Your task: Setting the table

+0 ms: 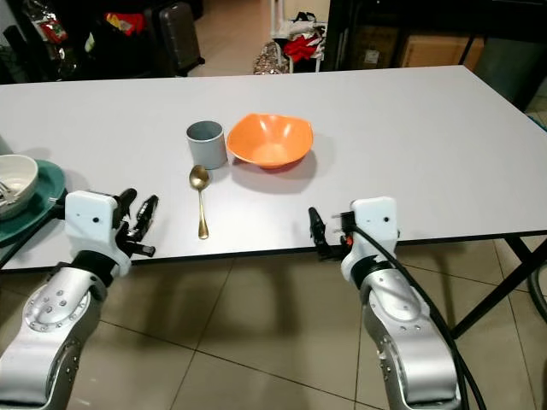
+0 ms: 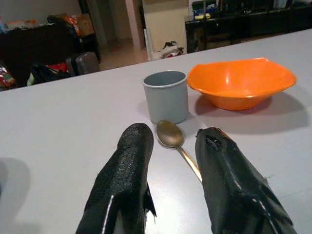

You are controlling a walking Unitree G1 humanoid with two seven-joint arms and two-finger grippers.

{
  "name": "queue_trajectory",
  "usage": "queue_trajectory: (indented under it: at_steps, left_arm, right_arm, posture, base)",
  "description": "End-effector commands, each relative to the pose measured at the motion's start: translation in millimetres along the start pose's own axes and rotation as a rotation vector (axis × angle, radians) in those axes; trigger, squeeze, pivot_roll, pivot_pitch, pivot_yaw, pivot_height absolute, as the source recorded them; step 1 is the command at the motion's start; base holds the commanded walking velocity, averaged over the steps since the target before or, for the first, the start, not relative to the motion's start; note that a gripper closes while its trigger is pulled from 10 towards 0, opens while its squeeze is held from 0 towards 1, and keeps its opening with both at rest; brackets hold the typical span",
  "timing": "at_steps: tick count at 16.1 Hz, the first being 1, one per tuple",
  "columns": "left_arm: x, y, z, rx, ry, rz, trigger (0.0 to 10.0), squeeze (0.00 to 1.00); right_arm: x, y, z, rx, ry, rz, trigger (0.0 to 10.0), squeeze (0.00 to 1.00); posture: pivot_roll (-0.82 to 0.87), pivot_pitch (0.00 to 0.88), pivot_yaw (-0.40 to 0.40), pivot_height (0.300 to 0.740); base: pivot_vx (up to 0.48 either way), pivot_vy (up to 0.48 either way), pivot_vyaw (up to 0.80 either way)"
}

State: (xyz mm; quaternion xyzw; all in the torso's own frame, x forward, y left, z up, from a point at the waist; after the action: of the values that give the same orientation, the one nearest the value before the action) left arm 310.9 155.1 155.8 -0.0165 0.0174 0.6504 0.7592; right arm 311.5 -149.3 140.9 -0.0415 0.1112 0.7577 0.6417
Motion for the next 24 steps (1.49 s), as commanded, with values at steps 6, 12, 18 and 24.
queue_trajectory:
  at_steps: [6, 12, 18, 24]
  left_arm:
    - [11.7, 6.6, 3.1, 0.023, -0.026, 0.074, 10.0, 0.0]
    - [15.7, 11.2, 3.3, 0.034, -0.037, 0.093, 10.0, 0.0]
    - [15.4, 11.4, 5.7, 0.037, -0.056, 0.088, 10.0, 0.0]
    - [16.0, 12.7, 10.8, 0.032, -0.067, 0.09, 10.0, 0.0]
  right_arm:
    - [16.5, -5.2, 6.2, -0.05, 0.0, 0.088, 10.0, 1.0]
    - [32.7, -6.3, 10.3, -0.082, 0.004, 0.169, 10.0, 1.0]
    - [41.0, -6.7, 10.5, -0.098, -0.001, 0.215, 10.0, 1.0]
    - [47.8, -8.1, 12.9, -0.123, -0.015, 0.26, 10.0, 1.0]
  posture:
    - [-0.05, 0.0, 0.058, 0.74]
    - [-0.02, 0.0, 0.059, 0.74]
    - [-0.01, 0.0, 0.057, 0.74]
    - [0.01, 0.0, 0.056, 0.74]
  base:
    - [0.0, 0.48, 0.0]
    - [0.0, 0.48, 0.46]
    - [0.0, 0.48, 0.8]
    - [0.0, 0.48, 0.8]
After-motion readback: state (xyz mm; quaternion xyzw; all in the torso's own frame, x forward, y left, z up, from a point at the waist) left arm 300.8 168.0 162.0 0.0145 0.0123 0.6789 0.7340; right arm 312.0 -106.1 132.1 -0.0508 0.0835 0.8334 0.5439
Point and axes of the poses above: a point about 5 cm out from each wrist's last joint towards the gripper, its own y axis pointing back from the gripper into the wrist, its own z axis along the axis of the wrist's last joint, x = y × z, the point moved 6 cm from there along -y, pointing out of the wrist towards the gripper, and after that the axes turned 10 degrees about y, right-handed, at the moved point
